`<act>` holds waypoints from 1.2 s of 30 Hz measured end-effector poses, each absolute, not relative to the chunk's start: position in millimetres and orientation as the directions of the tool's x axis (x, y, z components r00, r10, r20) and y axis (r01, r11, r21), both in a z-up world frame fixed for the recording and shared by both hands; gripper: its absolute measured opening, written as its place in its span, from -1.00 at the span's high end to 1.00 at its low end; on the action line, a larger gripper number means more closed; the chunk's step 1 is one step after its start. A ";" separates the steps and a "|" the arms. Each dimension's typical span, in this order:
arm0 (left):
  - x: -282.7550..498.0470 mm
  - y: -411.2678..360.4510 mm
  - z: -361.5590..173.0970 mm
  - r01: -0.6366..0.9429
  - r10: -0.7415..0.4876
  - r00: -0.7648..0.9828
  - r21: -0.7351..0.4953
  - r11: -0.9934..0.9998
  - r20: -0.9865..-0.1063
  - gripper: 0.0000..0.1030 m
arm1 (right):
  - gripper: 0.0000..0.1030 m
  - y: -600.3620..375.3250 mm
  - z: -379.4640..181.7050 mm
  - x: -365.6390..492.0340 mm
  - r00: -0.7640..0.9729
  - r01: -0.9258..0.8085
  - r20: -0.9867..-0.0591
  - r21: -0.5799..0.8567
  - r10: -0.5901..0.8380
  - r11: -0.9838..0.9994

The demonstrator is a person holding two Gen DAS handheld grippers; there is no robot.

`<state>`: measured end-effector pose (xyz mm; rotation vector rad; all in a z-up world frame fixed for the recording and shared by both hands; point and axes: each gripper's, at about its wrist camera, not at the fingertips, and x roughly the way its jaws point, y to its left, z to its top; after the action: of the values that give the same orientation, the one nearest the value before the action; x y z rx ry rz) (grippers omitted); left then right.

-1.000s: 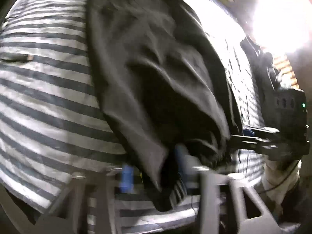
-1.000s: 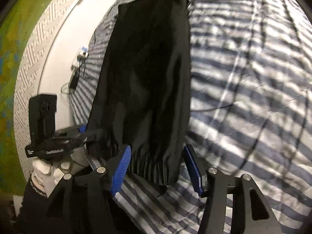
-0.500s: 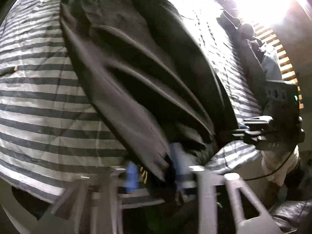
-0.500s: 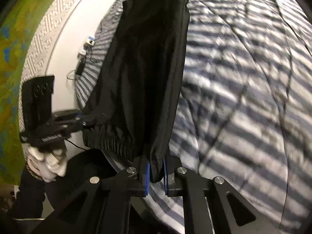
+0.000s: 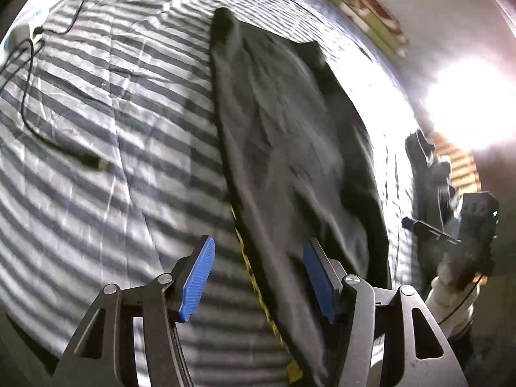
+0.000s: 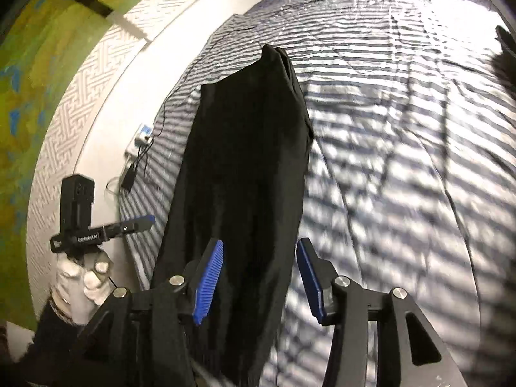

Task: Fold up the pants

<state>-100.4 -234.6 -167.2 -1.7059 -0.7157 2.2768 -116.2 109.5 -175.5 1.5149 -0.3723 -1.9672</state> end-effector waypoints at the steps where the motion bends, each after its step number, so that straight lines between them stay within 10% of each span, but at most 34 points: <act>1: -108.8 -233.3 -173.1 0.128 0.441 -0.308 -0.496 -0.859 -0.843 -0.18 | 0.15 101.6 -182.5 -129.3 -0.147 0.296 -0.770 0.564 -0.620 -0.771; 14: -146.6 -221.5 -205.2 0.103 0.502 -0.312 -0.554 -0.826 -0.807 -0.17 | 0.15 81.1 -225.5 -175.7 -0.094 0.268 -0.798 0.556 -0.596 -0.787; 20: -149.8 -215.0 -216.4 0.088 0.524 -0.292 -0.568 -0.818 -0.800 0.59 | 0.17 86.4 -226.0 -177.3 -0.066 0.278 -0.757 0.611 -0.650 -0.741; 24: -147.8 -215.9 -223.2 0.107 0.541 -0.297 -0.590 -0.800 -0.787 0.89 | 0.65 91.9 -233.1 -174.6 -0.033 0.267 -0.736 0.646 -0.677 -0.715; 36: -149.6 -208.9 -169.8 0.047 0.599 -0.439 -0.683 -0.729 -0.669 0.93 | 0.89 123.3 -191.1 -165.8 -0.137 0.248 -0.560 0.779 -0.817 -0.576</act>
<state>-149.6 -208.9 -169.8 -1.4147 -0.9162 2.2203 -165.8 123.3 -191.1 1.3757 -0.6765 -1.8058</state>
